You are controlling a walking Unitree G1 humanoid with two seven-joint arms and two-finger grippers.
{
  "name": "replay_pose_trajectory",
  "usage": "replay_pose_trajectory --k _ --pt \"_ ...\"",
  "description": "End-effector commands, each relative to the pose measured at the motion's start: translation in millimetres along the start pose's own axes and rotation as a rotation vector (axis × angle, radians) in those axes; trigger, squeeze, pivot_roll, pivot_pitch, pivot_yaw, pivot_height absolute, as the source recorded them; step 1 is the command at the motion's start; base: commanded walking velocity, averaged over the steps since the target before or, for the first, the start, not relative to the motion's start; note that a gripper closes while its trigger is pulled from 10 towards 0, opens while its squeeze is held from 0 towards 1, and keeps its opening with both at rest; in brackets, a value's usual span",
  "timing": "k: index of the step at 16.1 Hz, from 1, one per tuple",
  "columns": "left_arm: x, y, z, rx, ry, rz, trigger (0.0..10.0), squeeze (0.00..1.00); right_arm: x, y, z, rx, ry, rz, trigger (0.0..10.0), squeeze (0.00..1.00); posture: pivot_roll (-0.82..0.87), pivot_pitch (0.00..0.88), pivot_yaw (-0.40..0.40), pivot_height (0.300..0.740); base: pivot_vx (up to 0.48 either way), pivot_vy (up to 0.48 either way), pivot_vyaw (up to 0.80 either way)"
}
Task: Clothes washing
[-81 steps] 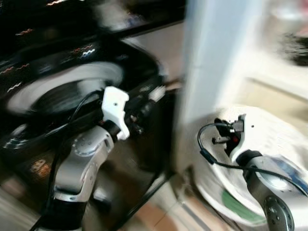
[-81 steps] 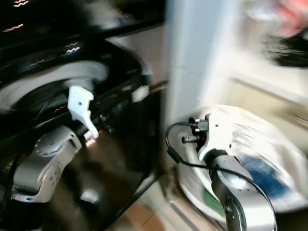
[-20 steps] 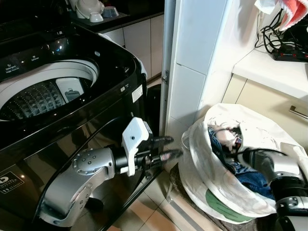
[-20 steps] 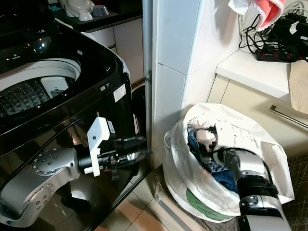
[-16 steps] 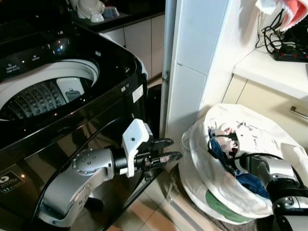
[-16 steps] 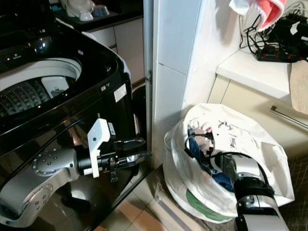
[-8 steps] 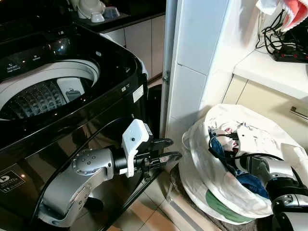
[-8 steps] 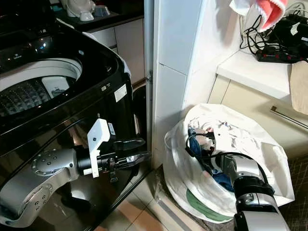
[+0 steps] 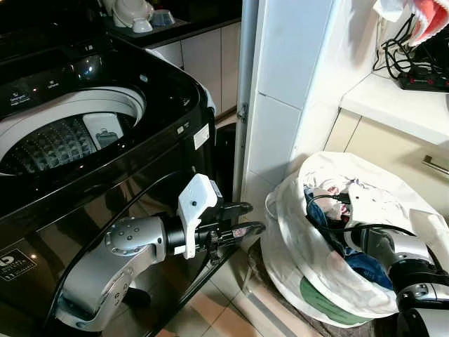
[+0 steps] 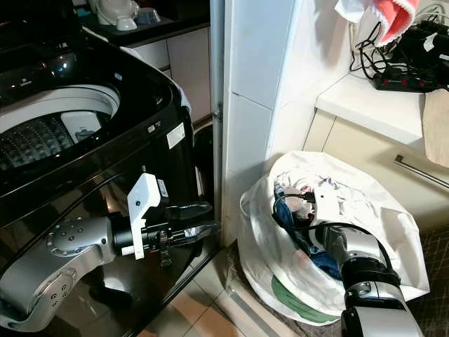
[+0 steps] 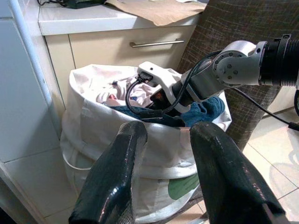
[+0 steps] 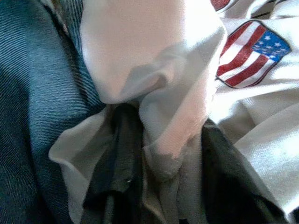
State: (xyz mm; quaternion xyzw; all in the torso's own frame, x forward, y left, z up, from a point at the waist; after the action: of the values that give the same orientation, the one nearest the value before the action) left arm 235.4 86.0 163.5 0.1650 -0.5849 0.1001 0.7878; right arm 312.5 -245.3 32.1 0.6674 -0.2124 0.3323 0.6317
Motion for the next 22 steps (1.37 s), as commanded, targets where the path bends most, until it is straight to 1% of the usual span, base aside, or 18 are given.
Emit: replay_pose_trajectory --k 1,2,4,5,7,8,9,10,11,12,13,15,16,17,18,19,20,22 --pt "3.3 -1.1 2.5 -0.012 -0.019 0.002 10.0 0.00 10.5 3.6 6.6 -0.010 -0.009 0.034 0.0 0.00 -0.07 0.000 0.000 0.740 0.000 0.000 0.00" --pt "4.9 -0.5 0.9 0.003 -0.029 0.012 10.0 0.00 18.7 9.4 11.8 -0.010 -0.012 0.067 0.0 0.00 -0.07 0.000 0.000 0.740 0.000 0.000 0.00" --pt "9.8 0.8 -4.6 0.049 -0.041 0.045 10.0 0.00 48.7 32.7 24.9 -0.004 -0.031 0.186 0.0 0.00 -0.07 0.000 0.000 0.740 0.000 0.000 0.00" --pt "10.8 0.8 -5.7 0.055 -0.042 0.053 10.0 0.00 58.0 40.4 27.0 0.007 -0.035 0.225 0.0 0.00 -0.07 0.000 0.006 0.740 0.000 0.000 0.00" --pt "15.4 -1.1 -8.2 0.061 -0.045 0.078 10.0 0.00 102.7 82.2 34.9 0.084 -0.053 0.431 0.0 0.00 -0.08 0.000 0.014 0.740 0.000 0.000 0.00" --pt "17.1 -2.1 -9.1 0.063 -0.048 0.088 10.0 0.00 116.3 98.2 35.4 0.119 -0.053 0.498 0.0 0.00 -0.08 0.000 0.017 0.740 0.000 0.000 0.00" --pt "21.3 -4.1 -10.8 0.071 -0.060 0.110 10.0 0.00 139.4 127.2 34.2 0.177 -0.036 0.615 0.0 0.00 -0.09 0.000 0.021 0.740 0.000 0.000 0.00" --pt "28.7 -6.6 -12.4 0.080 -0.068 0.150 10.0 0.00 159.3 155.3 28.6 0.244 -0.012 0.723 0.0 0.00 -0.09 0.000 0.023 0.740 0.000 0.000 0.00" --pt "40.0 -9.2 -14.9 0.093 -0.088 0.203 10.0 0.00 173.0 176.1 21.0 0.290 0.033 0.792 0.0 0.00 -0.09 0.000 0.024 0.740 0.000 0.000 0.00" --pt "50.3 -10.5 -17.6 0.107 -0.103 0.251 10.0 0.00 183.0 192.1 14.2 0.320 0.083 0.846 0.0 0.00 -0.10 0.000 0.025 0.740 0.000 0.000 0.00" --pt "55.6 -10.8 -19.3 0.116 -0.109 0.276 10.0 0.00 188.3 200.5 10.9 0.339 0.102 0.879 0.0 0.00 -0.10 0.000 0.025 0.740 0.000 0.000 0.00" --pt "70.3 -10.4 -21.9 0.129 -0.107 0.351 10.0 0.00 207.4 231.3 3.1 0.412 0.108 1.014 0.0 0.00 -0.10 0.000 0.022 0.740 0.000 0.000 0.00" --pt "72.2 -10.7 -21.0 0.125 -0.109 0.363 10.0 0.00 212.0 242.8 1.5 0.434 0.099 1.057 0.0 0.00 -0.10 0.000 0.022 0.740 0.000 0.000 0.00" --pt "72.9 -11.3 -20.2 0.124 -0.116 0.368 10.0 0.00 212.4 245.8 1.0 0.438 0.106 1.063 0.0 0.00 -0.10 0.000 0.017 0.740 0.000 0.000 0.00" --pt "77.5 -13.6 -18.2 0.120 -0.121 0.400 10.0 0.00 206.1 246.4 2.7 0.402 0.140 1.020 0.0 0.00 -0.10 0.000 0.015 0.740 0.000 0.000 0.00" --pt "79.9 -14.0 -17.9 0.121 -0.119 0.415 10.0 0.00 203.0 244.5 4.8 0.379 0.150 0.999 0.0 0.00 -0.10 0.000 0.015 0.740 0.000 0.000 0.00" --pt "87.6 -14.8 -17.6 0.123 -0.108 0.458 10.0 0.00 198.8 241.8 8.3 0.367 0.119 0.983 0.0 0.00 -0.10 0.000 0.017 0.740 0.000 0.000 0.00" --pt "107.8 -22.8 -15.2 0.081 -0.058 0.563 10.0 0.00 194.8 240.2 4.3 0.402 0.087 0.984 0.0 0.00 -0.10 0.000 0.015 0.740 0.000 0.000 0.00"
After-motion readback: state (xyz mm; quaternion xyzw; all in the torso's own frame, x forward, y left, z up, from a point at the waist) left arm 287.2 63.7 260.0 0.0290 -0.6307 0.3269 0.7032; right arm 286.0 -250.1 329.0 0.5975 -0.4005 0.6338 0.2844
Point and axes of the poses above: a point about 5 cm out from each wrist's last joint towards the gripper, its own y axis pointing back from the gripper into the wrist, its own x axis along the axis of the wrist's last joint, z = x × y, the point moved 1 cm from there along -y, pointing out of the wrist towards the gripper, and after that the axes turned 14 degrees about y, right-handed, at the moved point
